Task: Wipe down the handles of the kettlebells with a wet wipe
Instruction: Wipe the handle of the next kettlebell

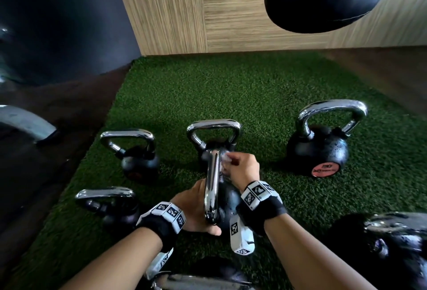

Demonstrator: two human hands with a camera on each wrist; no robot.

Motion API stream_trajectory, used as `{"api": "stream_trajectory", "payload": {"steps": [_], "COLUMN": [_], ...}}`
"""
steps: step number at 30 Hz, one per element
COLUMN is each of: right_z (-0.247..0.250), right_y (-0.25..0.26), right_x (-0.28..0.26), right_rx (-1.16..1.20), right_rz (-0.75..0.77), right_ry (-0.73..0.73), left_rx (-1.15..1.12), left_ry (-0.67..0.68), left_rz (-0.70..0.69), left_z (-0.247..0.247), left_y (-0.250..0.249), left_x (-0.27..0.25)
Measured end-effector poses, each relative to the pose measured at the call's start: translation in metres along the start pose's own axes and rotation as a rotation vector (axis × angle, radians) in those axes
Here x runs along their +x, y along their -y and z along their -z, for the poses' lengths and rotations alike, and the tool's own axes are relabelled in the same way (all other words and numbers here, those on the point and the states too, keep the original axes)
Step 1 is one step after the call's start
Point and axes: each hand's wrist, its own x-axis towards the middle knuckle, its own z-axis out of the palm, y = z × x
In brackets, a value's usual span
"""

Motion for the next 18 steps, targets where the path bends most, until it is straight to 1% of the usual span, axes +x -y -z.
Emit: {"api": "stream_trajectory", "payload": {"steps": [2, 3, 5, 7, 9, 10, 12, 15, 18], "right_z": [-0.003, -0.005, -0.006, -0.004, 0.000, 0.003, 0.011, 0.024, 0.034], "right_y": [0.000, -0.003, -0.006, -0.003, 0.003, 0.006, 0.015, 0.023, 0.030], "right_x": [-0.001, -0.002, -0.002, 0.003, 0.006, 0.005, -0.001, -0.014, -0.019], "right_rx": [0.104, 0.118, 0.106, 0.142, 0.191, 0.203, 0.205, 0.077, -0.021], "right_rz": [0.009, 0.007, -0.018, -0.037, -0.003, 0.039, 0.170, 0.369, 0.499], "right_ry": [-0.037, -0.045, -0.011, 0.044, 0.031, 0.010, 0.007, 0.057, 0.132], "left_rx": [-0.031, -0.038, -0.039, -0.040, -0.051, -0.061, -0.102, -0.172, -0.242], "left_ry": [-0.009, -0.006, 0.012, 0.036, 0.053, 0.060, 0.055, 0.036, 0.030], "left_rz": [0.024, 0.036, 0.057, 0.073, 0.078, 0.083, 0.095, 0.099, 0.053], "left_z": [-0.002, -0.002, -0.001, 0.000, 0.002, 0.002, 0.002, 0.003, 0.007], "left_y": [0.001, 0.002, 0.003, 0.005, 0.006, 0.006, 0.008, 0.010, 0.012], "left_x": [0.001, 0.001, 0.003, 0.004, 0.005, 0.005, 0.005, 0.005, 0.003]}}
